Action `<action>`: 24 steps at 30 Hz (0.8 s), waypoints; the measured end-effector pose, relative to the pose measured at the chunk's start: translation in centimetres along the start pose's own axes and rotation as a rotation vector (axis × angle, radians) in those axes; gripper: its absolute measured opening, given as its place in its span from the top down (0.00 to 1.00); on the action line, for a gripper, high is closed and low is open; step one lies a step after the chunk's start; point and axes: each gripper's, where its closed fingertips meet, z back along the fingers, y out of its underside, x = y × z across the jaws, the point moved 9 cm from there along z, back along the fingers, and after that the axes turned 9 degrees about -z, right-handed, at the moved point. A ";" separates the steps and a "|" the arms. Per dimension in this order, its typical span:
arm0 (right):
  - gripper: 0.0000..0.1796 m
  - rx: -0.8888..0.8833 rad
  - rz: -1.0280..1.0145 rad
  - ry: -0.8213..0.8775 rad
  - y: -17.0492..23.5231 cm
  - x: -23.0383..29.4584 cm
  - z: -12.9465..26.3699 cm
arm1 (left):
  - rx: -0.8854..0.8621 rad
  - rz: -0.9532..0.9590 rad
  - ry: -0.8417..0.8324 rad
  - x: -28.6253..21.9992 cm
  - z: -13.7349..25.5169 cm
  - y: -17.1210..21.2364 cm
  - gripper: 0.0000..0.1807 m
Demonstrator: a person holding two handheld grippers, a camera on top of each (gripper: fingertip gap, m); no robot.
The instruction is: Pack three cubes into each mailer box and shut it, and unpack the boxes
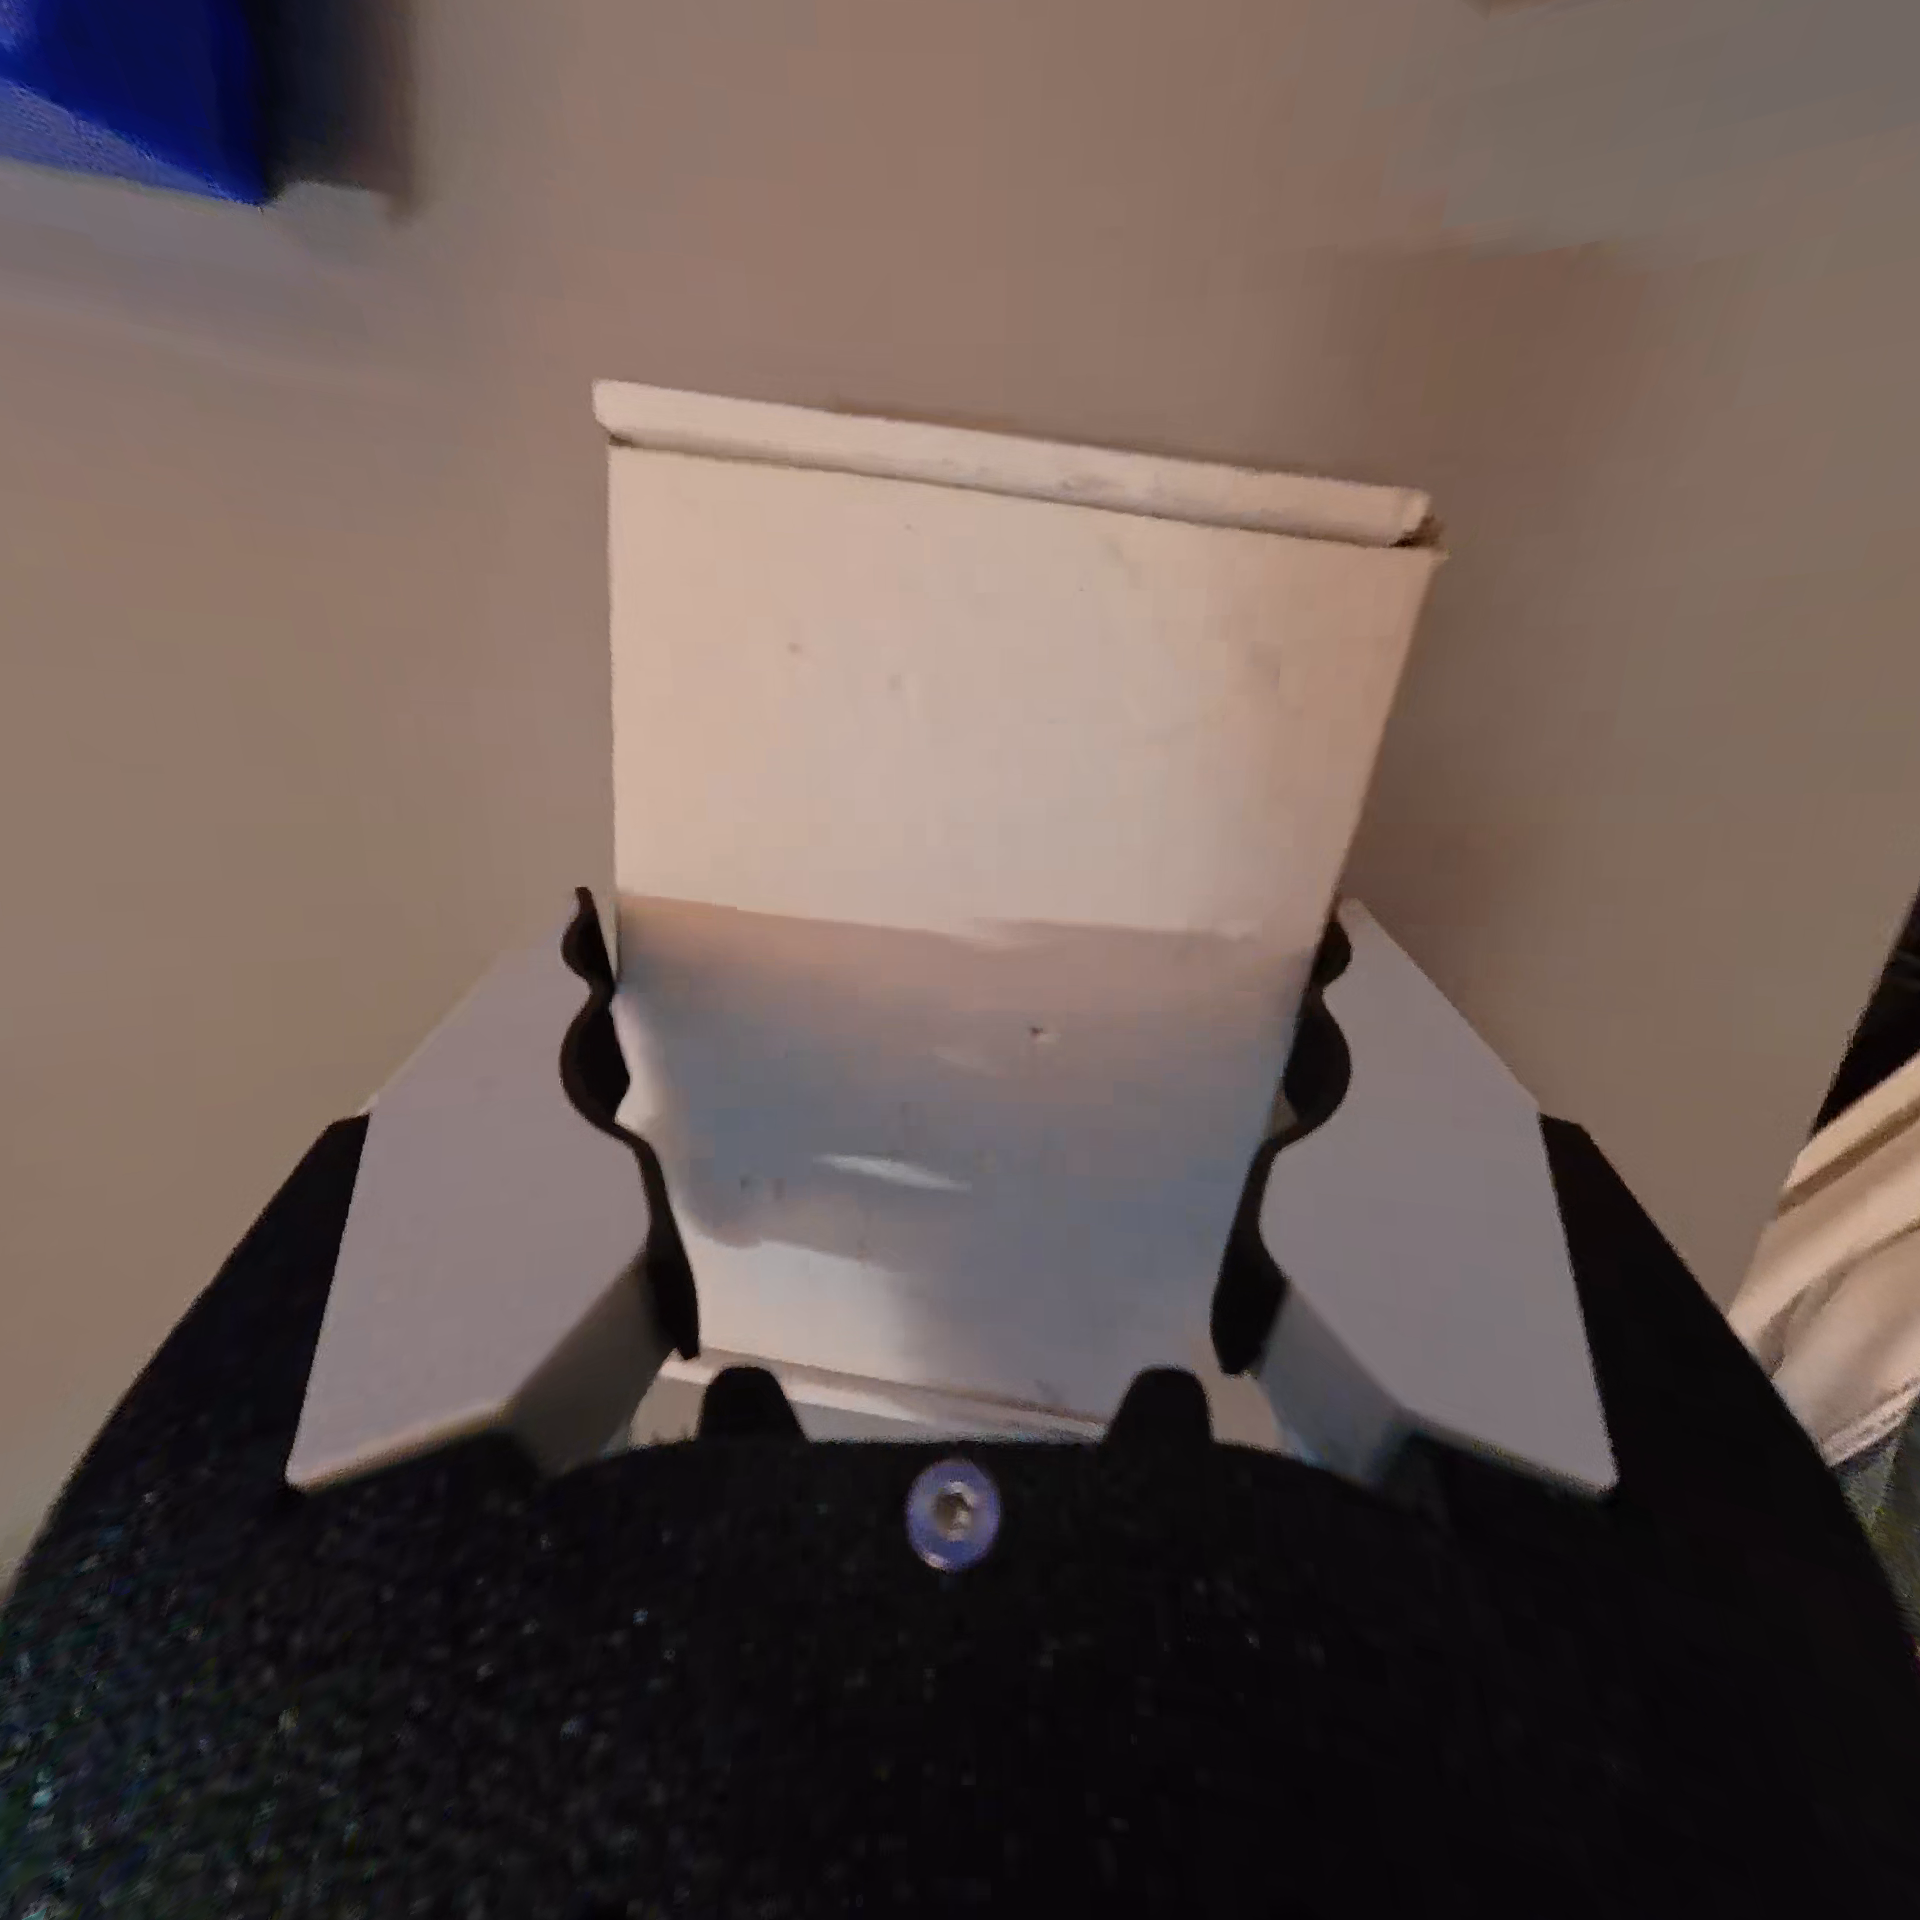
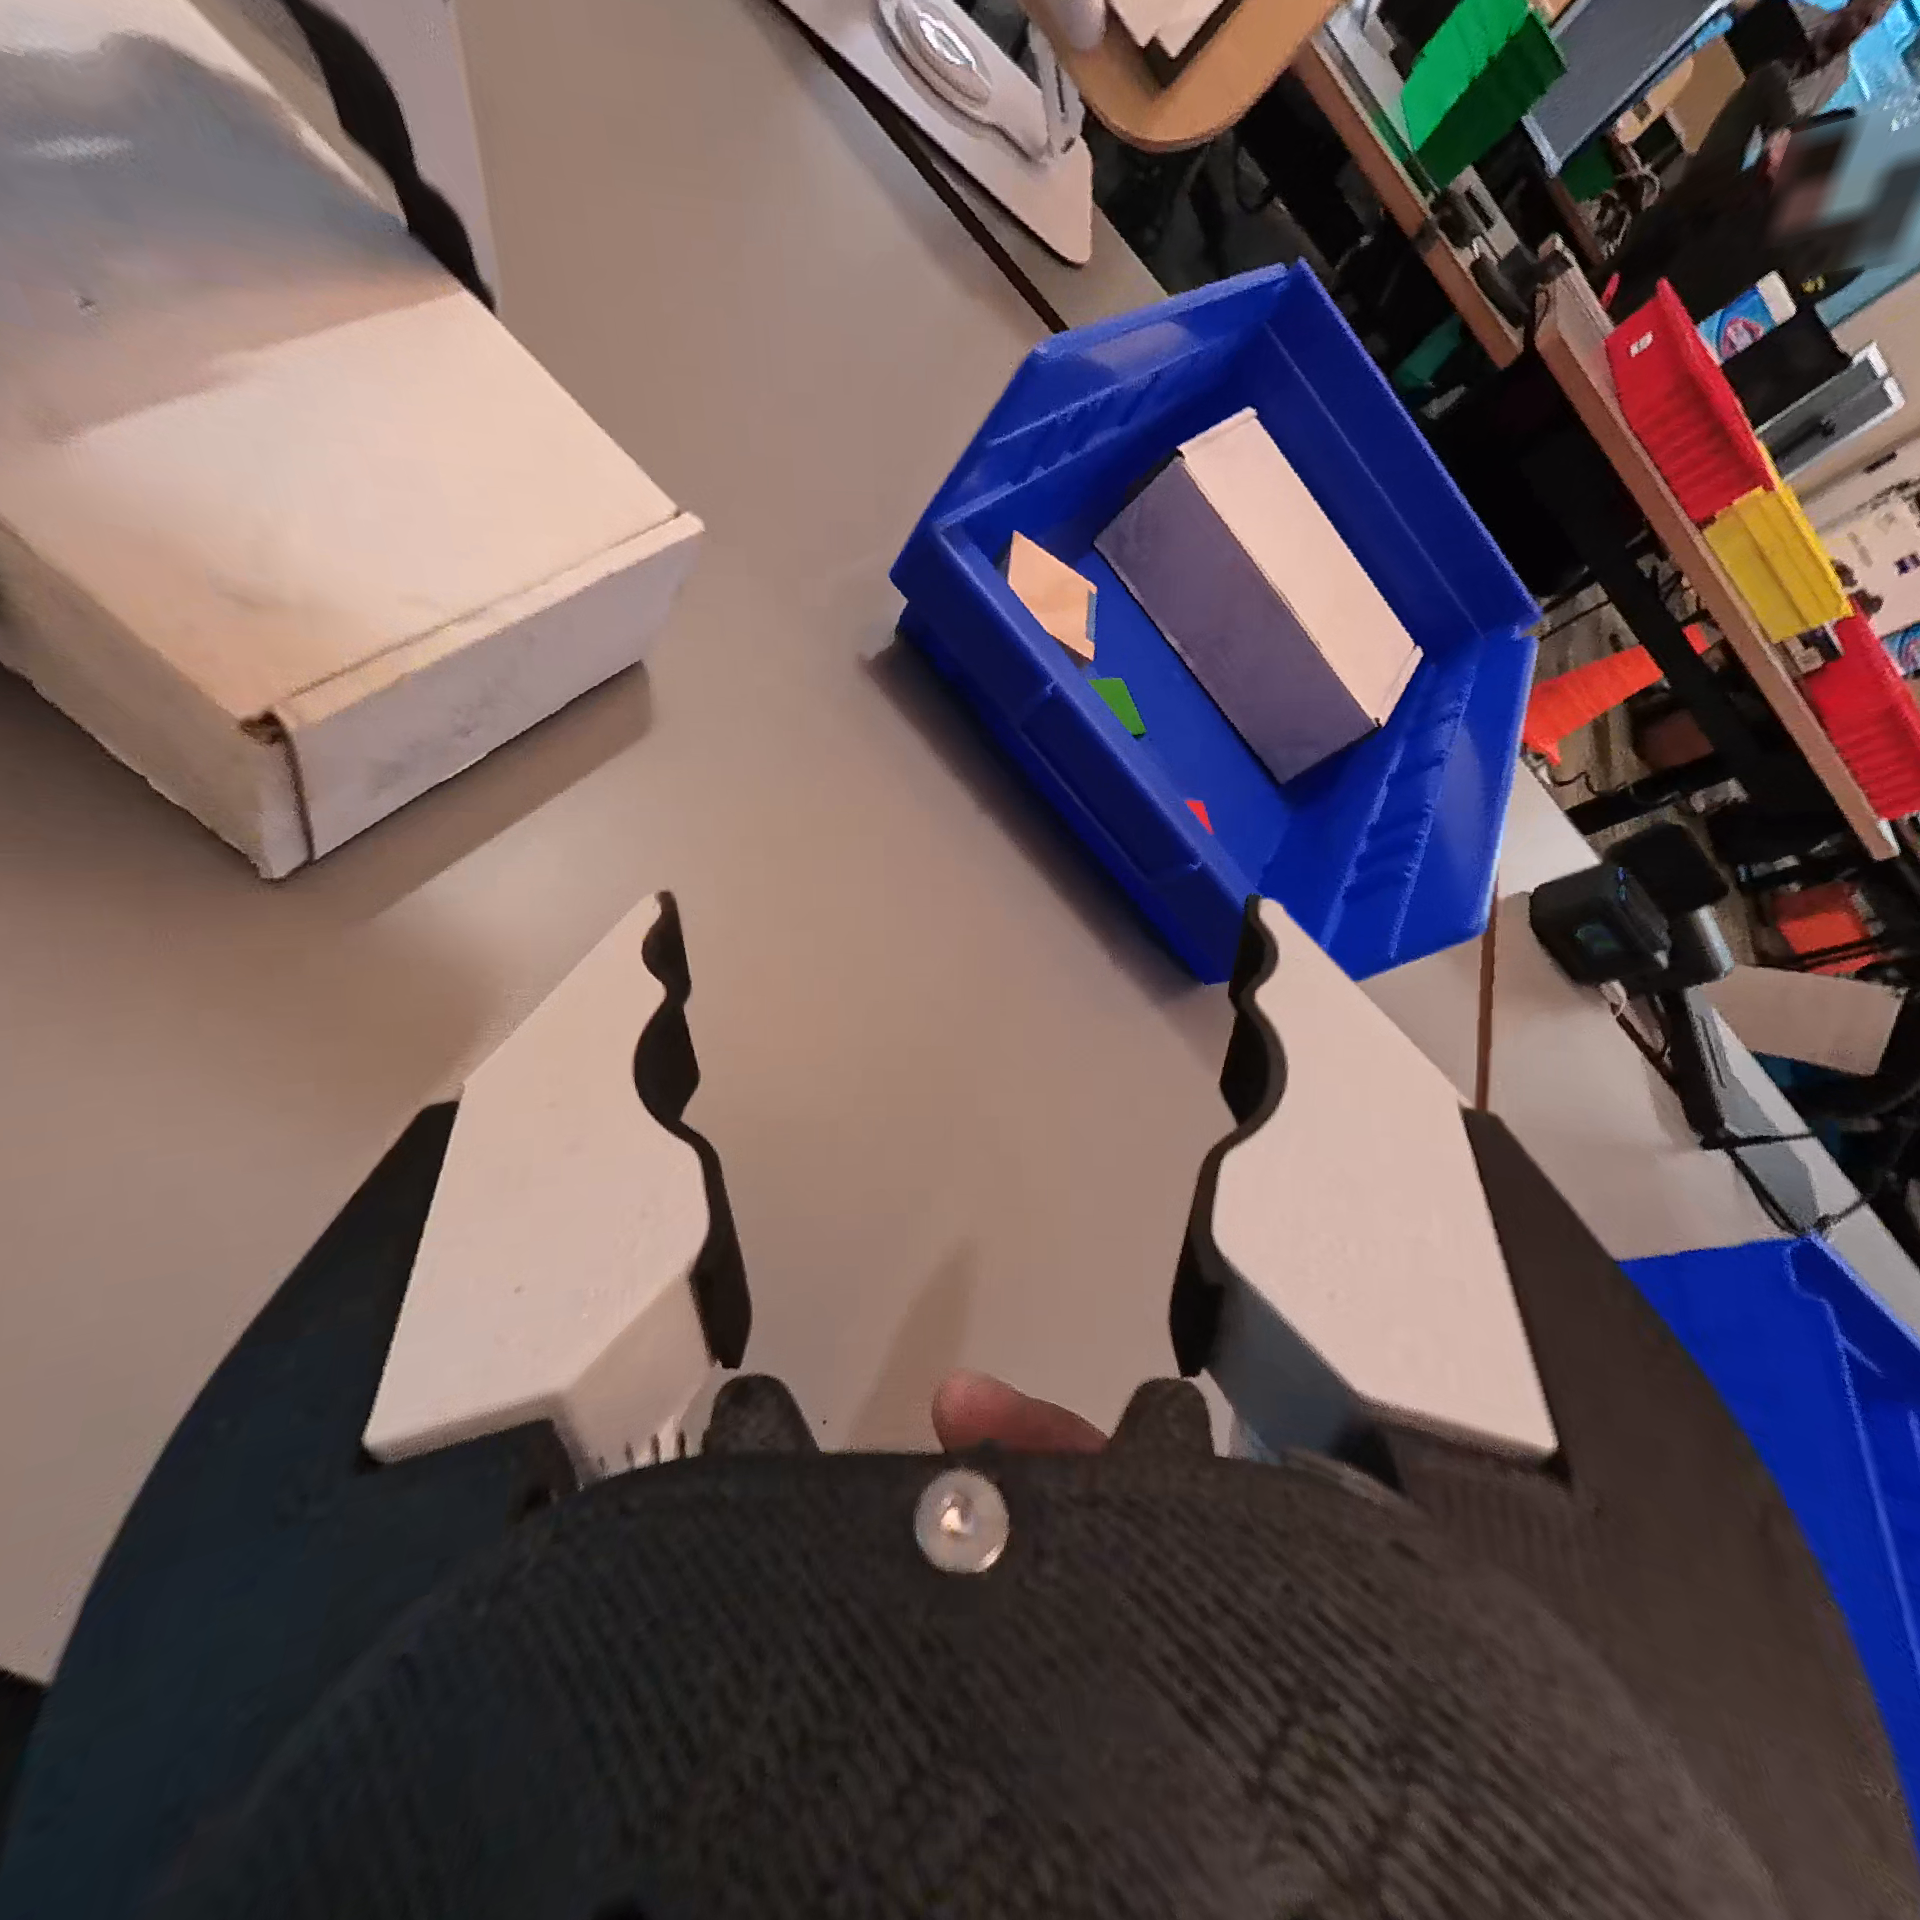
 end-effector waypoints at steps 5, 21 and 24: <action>0.42 -0.002 0.068 0.003 -0.1 0.6 0.1 | -0.375 0.054 0.011 0.6 4.2 0.0 0.56; 0.44 -0.106 0.314 -0.046 -1.7 3.6 0.7 | -0.499 0.142 0.121 5.6 3.1 4.1 1.00; 0.44 -0.118 0.370 -0.059 -1.8 4.1 0.9 | -0.475 0.126 0.136 5.8 2.6 3.6 1.00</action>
